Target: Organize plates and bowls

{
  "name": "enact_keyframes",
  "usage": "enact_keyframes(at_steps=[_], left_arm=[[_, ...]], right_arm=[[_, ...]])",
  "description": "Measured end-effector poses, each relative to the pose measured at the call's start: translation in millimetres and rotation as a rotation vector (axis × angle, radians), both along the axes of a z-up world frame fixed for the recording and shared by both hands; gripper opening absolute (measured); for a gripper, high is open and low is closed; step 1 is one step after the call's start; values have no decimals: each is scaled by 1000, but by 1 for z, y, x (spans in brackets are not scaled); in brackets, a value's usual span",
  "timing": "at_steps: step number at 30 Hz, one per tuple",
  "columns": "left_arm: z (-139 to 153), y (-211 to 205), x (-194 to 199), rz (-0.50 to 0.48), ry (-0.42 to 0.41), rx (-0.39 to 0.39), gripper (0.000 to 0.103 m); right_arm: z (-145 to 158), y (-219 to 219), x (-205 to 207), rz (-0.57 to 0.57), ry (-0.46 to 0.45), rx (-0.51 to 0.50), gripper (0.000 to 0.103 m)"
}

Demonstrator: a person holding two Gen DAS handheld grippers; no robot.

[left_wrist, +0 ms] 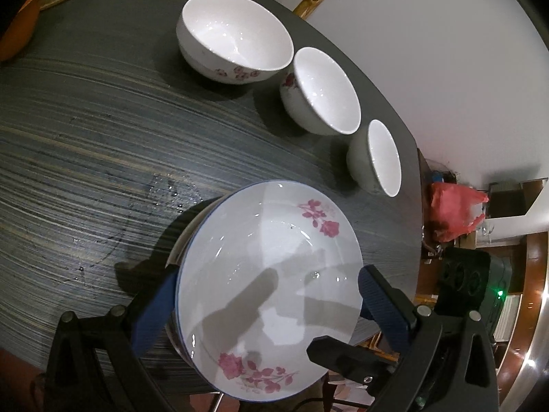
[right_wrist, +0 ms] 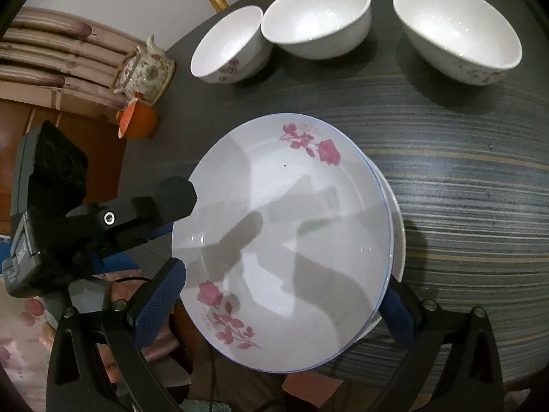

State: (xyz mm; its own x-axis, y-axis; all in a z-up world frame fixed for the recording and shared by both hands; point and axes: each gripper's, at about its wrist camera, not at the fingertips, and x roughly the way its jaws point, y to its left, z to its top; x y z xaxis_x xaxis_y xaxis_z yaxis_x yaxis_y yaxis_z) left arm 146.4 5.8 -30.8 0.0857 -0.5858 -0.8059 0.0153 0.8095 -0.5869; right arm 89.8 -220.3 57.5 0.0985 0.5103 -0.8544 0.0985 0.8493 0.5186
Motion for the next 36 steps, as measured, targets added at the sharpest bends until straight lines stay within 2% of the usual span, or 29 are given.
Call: enact_keyframes(at_steps=[4, 17, 24, 32, 36], left_arm=[[-6, -3, 0, -5, 17, 2, 103], [-4, -17, 1, -35, -21, 48, 103], [-4, -19, 0, -55, -28, 65, 103], [-6, -14, 5, -40, -7, 36, 103], [-8, -10, 6, -25, -5, 50, 103]], right_arm=[[-4, 4, 0, 10, 7, -20, 103], [-13, 11, -1, 38, 17, -46, 103], [-13, 18, 2, 50, 64, -54, 103], [-9, 19, 9, 79, 101, -90, 103], [-10, 14, 8, 74, 101, -102, 103]])
